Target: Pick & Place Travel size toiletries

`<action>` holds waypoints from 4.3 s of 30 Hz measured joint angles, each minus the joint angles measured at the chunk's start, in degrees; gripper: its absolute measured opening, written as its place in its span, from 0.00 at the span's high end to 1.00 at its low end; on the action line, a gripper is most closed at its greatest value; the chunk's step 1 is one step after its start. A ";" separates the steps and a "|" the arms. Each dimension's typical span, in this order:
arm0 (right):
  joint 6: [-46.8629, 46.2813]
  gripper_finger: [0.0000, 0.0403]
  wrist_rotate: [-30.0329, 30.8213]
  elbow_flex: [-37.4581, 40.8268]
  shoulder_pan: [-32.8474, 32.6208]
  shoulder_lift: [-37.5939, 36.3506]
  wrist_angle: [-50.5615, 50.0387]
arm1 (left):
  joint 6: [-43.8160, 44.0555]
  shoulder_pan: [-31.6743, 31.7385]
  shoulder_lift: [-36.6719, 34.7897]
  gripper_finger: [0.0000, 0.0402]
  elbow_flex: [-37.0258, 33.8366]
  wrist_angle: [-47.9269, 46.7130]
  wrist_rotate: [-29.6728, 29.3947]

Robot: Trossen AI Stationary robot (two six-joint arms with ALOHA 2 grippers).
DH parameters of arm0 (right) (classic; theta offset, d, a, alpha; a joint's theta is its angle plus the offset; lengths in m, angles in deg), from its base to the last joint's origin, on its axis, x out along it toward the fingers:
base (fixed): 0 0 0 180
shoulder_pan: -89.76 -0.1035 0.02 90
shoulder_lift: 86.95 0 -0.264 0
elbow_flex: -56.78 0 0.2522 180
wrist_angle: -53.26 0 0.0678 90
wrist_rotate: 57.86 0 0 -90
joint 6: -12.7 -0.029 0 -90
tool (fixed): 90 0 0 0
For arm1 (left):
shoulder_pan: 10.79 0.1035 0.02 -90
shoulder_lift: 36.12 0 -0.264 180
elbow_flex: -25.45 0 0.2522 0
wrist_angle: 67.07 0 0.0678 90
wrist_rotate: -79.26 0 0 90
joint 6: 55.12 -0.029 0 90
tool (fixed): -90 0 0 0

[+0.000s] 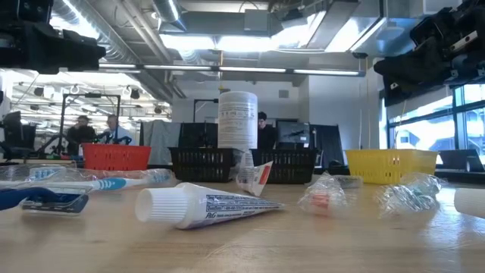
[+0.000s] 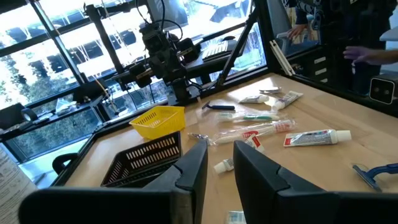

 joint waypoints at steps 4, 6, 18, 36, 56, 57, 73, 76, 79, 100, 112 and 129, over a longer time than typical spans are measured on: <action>0.00 0.94 -0.02 0.00 0.00 -0.02 0.00 | 0.00 0.00 0.00 0.82 0.00 0.01 0.00; 0.00 0.94 -0.05 -0.01 -0.01 -0.01 0.01 | 0.00 0.00 0.00 0.82 0.00 0.01 0.00; 1.78 0.94 -0.15 -0.02 0.00 0.00 0.02 | -0.02 -0.01 0.00 0.82 -0.04 0.84 -1.00; 2.56 0.94 9.19 0.00 -0.02 0.00 0.59 | 0.00 0.00 0.00 0.82 -0.04 1.26 -0.90; 0.17 0.77 6.64 -0.01 -0.02 0.91 5.83 | 11.16 0.00 0.00 0.82 -0.02 9.63 2.47; 0.42 0.76 5.54 0.00 -0.02 1.13 6.01 | 11.14 0.00 0.00 0.82 -0.02 10.83 2.45; 7.27 0.54 9.03 -1.05 -0.04 11.65 25.56 | 15.61 0.09 8.45 0.74 3.33 20.65 -10.36; 5.49 0.50 9.04 -3.87 -0.03 15.51 25.78 | 15.05 0.09 13.02 0.69 7.22 19.27 -11.92; 3.64 0.48 9.03 -7.49 -0.04 20.74 25.81 | 19.15 0.07 17.74 0.65 12.35 13.56 -15.79; 6.84 0.56 8.00 -16.72 -0.68 45.54 25.70 | 70.97 -0.67 42.61 0.63 28.98 -34.05 1.40; 6.74 0.52 8.00 -17.00 -0.68 47.65 25.77 | 83.40 -10.72 52.30 0.63 28.98 -40.57 -0.45; 6.15 0.55 8.04 -17.00 -0.63 47.65 25.75 | 98.16 -18.64 71.79 0.63 28.96 -34.82 -1.61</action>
